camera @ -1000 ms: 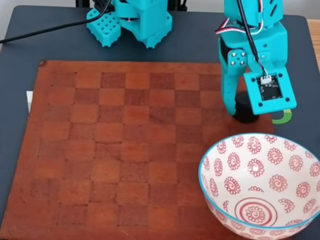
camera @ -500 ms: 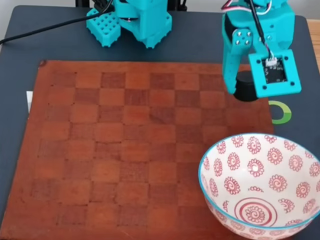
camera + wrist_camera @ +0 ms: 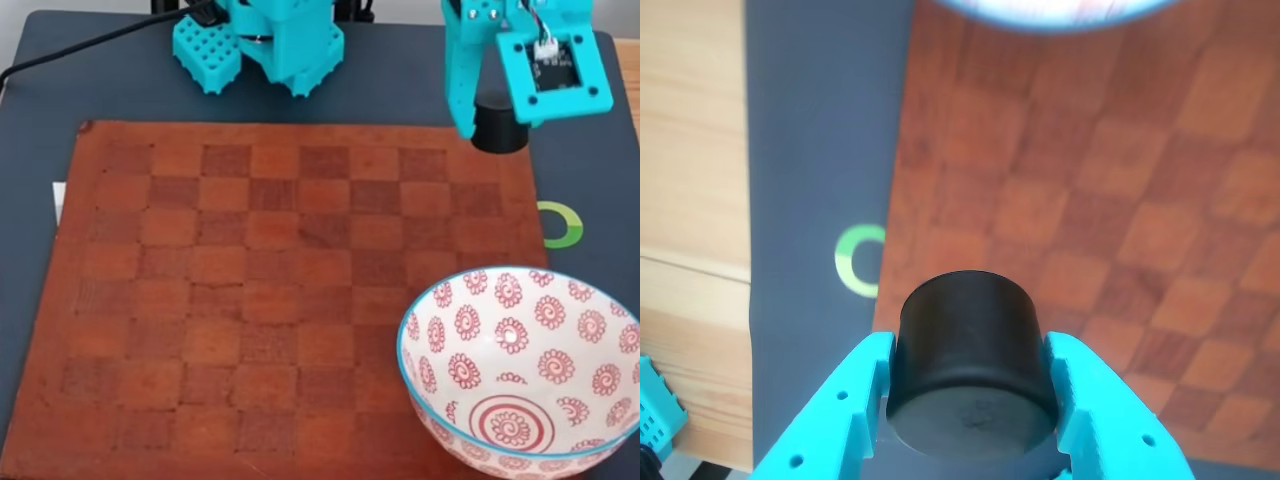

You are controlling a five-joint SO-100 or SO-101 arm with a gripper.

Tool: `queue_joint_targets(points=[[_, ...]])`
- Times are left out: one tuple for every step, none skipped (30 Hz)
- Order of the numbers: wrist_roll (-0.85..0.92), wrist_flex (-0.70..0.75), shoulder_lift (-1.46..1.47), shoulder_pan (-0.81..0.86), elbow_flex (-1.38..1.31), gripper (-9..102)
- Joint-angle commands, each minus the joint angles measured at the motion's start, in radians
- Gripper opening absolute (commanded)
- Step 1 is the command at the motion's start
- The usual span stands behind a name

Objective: Grasp a black cylinder and put it in a bowl.

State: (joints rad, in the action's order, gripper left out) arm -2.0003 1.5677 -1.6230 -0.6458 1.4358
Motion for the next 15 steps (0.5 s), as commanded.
queue_joint_targets(points=[[0.051, -0.014, -0.006, 0.048, -0.080, 16], [0.066, -0.014, -0.005, 0.061, -0.095, 16], [0.077, -0.014, -0.005, 0.075, -0.110, 16], [0.091, -0.015, -0.003, 0.089, -0.123, 16], [0.106, -0.023, 0.003, 0.103, -0.133, 16], [0.127, -0.044, 0.015, 0.118, -0.146, 16], [0.153, -0.071, 0.032, 0.132, -0.161, 16], [0.183, -0.100, 0.054, 0.143, -0.178, 16], [0.207, -0.126, 0.081, 0.153, -0.196, 16], [0.224, -0.143, 0.110, 0.163, -0.216, 16], [0.233, -0.152, 0.141, 0.172, -0.242, 16], [0.242, -0.156, 0.170, 0.178, -0.270, 16], [0.252, -0.158, 0.201, 0.183, -0.302, 16], [0.262, -0.158, 0.233, 0.186, -0.337, 16], [0.272, -0.158, 0.265, 0.186, -0.376, 16]])
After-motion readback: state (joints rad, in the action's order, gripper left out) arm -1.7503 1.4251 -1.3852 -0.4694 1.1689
